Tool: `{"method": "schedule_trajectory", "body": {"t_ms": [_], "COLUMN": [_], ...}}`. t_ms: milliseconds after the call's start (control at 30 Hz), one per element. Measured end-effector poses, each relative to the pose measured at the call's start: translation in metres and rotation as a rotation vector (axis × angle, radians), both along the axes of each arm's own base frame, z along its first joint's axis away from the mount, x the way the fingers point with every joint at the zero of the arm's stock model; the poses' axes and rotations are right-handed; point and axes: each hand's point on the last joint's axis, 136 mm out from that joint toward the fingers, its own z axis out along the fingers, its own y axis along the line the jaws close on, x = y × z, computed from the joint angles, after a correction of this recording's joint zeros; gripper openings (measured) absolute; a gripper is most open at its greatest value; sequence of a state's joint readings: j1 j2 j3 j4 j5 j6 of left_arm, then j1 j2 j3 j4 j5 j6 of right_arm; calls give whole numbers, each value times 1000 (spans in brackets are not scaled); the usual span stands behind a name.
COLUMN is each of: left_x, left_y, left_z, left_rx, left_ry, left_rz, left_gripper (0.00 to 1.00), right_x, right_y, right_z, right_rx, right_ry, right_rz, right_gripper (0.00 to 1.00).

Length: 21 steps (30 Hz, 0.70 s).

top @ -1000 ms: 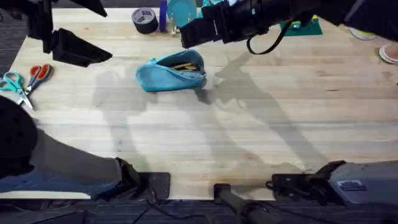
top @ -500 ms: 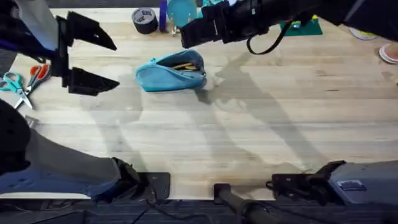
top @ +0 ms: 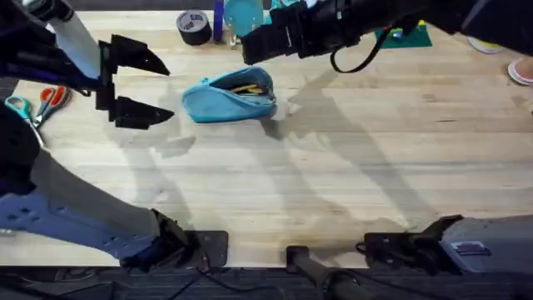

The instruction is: Unzip the bag, pick up the pens from the table one at a time and place them inside, then zip the bag closed.

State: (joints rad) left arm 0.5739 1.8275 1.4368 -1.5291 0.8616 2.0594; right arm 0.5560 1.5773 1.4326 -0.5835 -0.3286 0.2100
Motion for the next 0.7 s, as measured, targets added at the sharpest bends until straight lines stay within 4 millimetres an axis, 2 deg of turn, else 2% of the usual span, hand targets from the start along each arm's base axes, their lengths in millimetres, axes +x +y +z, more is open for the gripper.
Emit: {"method": "schedule_trajectory", "body": {"t_ms": [133,700], "left_x": [3,9], "left_y": [0,1], "left_z": [-8,-8], "left_rx": [-31,-28], "left_ry": [21,-14], "left_rz": [5,12], "left_gripper": [994,994], "right_x": [0,0], "right_y": [0,0], "right_z": [0,0], "right_rx": [0,0], "right_ry": [0,0], "right_rz": [0,0], "right_gripper": [997,997]}}
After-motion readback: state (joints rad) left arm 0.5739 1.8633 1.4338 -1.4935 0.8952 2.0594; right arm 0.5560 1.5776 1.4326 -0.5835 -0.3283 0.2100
